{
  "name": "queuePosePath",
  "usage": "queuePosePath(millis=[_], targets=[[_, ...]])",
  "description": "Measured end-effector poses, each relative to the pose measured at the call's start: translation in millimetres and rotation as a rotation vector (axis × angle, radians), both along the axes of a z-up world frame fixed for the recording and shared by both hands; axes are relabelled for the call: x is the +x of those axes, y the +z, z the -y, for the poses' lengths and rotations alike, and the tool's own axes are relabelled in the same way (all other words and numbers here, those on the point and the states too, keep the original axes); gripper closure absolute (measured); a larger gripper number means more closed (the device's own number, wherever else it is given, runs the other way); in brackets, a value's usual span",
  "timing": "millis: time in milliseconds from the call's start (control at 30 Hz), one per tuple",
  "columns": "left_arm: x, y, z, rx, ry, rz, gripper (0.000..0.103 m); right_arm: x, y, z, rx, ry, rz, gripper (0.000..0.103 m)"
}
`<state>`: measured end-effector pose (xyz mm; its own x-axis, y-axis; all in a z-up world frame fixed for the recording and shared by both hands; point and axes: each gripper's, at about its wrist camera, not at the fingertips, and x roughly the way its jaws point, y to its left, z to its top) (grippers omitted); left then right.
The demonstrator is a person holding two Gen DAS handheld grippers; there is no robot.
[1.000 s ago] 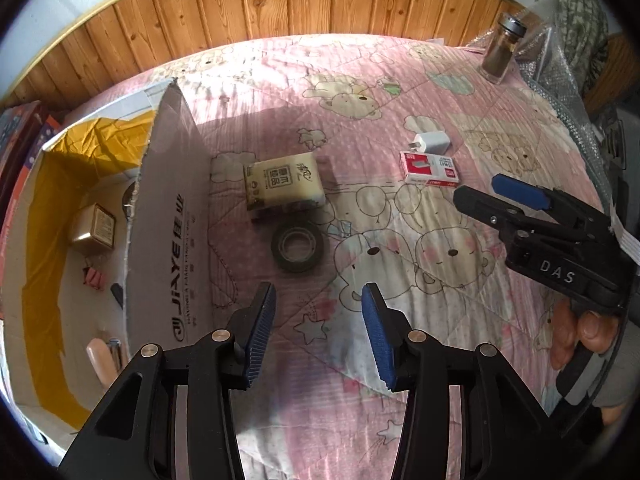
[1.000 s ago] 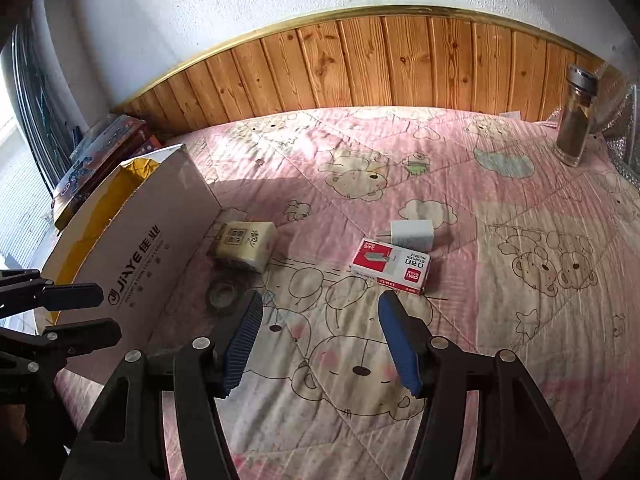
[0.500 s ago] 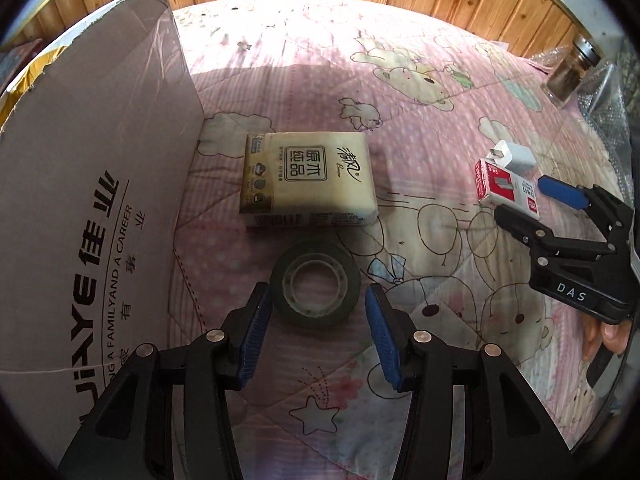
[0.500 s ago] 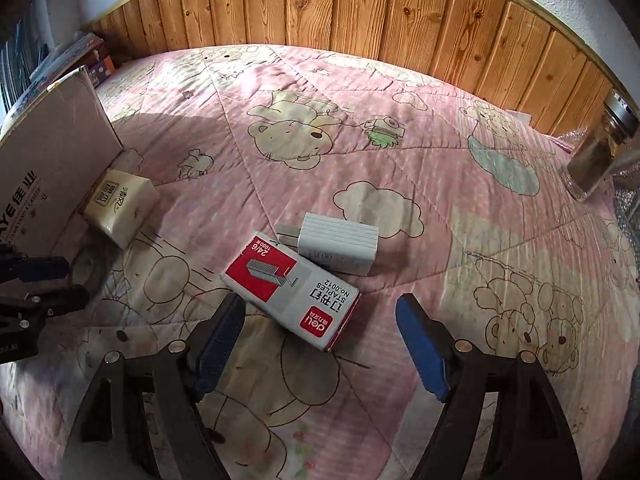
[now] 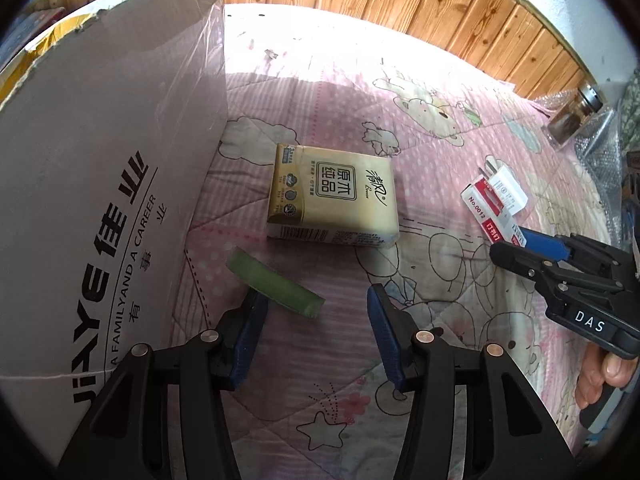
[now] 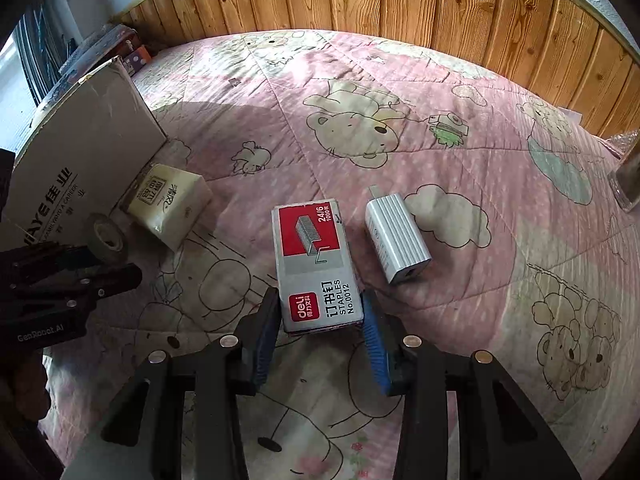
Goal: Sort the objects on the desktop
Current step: 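Grasp the green tape roll with the left tool while the right tool grasps the staple box, then carry the green tape roll and red-white staple box over the box with both tools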
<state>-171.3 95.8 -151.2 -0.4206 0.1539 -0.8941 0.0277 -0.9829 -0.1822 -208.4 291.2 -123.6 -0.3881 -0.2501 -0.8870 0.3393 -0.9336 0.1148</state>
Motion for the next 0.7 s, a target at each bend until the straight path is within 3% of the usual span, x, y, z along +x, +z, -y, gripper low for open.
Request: queuePosePath(millis=[133,267,700], targets=[[5,6,-1,0.009,-0.015,-0.034,0.063,2,4,-2,-0.096,-0.029,0.052,0.062],[3,6,-7,-0.016,-0.036,-0.038,0.084,6,6,-4,-0.169,-0.059,0.095,0.062],[27,27,-4,0.004,-0.043,-0.077,0.087,37,23,11,-0.233,-0.074,0.079,0.062]])
